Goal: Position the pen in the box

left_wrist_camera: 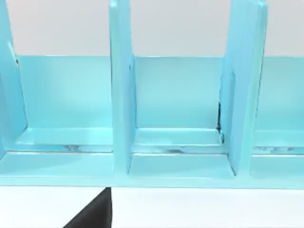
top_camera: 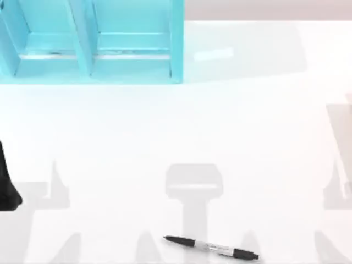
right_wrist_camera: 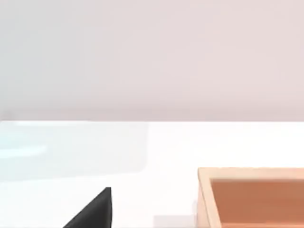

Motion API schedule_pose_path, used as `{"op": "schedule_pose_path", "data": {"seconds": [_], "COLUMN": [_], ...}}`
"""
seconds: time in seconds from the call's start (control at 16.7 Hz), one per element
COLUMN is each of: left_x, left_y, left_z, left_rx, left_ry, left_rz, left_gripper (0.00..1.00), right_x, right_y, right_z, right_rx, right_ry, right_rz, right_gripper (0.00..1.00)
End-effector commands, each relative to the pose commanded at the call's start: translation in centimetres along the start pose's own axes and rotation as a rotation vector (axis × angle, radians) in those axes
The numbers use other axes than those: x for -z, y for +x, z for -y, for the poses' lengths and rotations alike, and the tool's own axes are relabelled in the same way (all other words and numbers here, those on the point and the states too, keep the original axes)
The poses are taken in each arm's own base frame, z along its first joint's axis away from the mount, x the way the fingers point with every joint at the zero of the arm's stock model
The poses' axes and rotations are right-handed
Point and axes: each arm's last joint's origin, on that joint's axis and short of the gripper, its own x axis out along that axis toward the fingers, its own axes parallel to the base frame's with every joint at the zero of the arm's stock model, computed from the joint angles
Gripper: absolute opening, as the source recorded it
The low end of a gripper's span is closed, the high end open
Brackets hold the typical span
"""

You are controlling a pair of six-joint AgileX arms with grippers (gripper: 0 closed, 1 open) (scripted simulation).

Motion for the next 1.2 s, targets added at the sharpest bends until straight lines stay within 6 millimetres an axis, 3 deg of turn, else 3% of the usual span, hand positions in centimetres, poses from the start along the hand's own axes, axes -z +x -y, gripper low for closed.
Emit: {"op": "schedule_pose_path", "data": {"seconds": [0.24, 0.54, 1.2], "left_x": [0.0, 0.0, 0.0], "left_y": [0.0, 0.0, 0.0], "left_z": [0.0, 0.0, 0.0], "left_rx": [0.000, 0.000, 0.000], "left_ry": [0.000, 0.000, 0.000], "left_rz": [0.000, 0.000, 0.000], "left_gripper": [1.00, 1.00, 1.00], "right_x": [-0.4, -2.8, -7.0], "right_y": [0.0, 0.7, 4.8], "right_z": [-0.1, -1.2, -5.4], "right_rx": [-0.015, -0.129, -0.421], "right_ry": [-0.007, -0.070, -0.269], "right_rz": [-0.015, -0.170, -0.609], "right_gripper": [1.00, 1.00, 1.00]}}
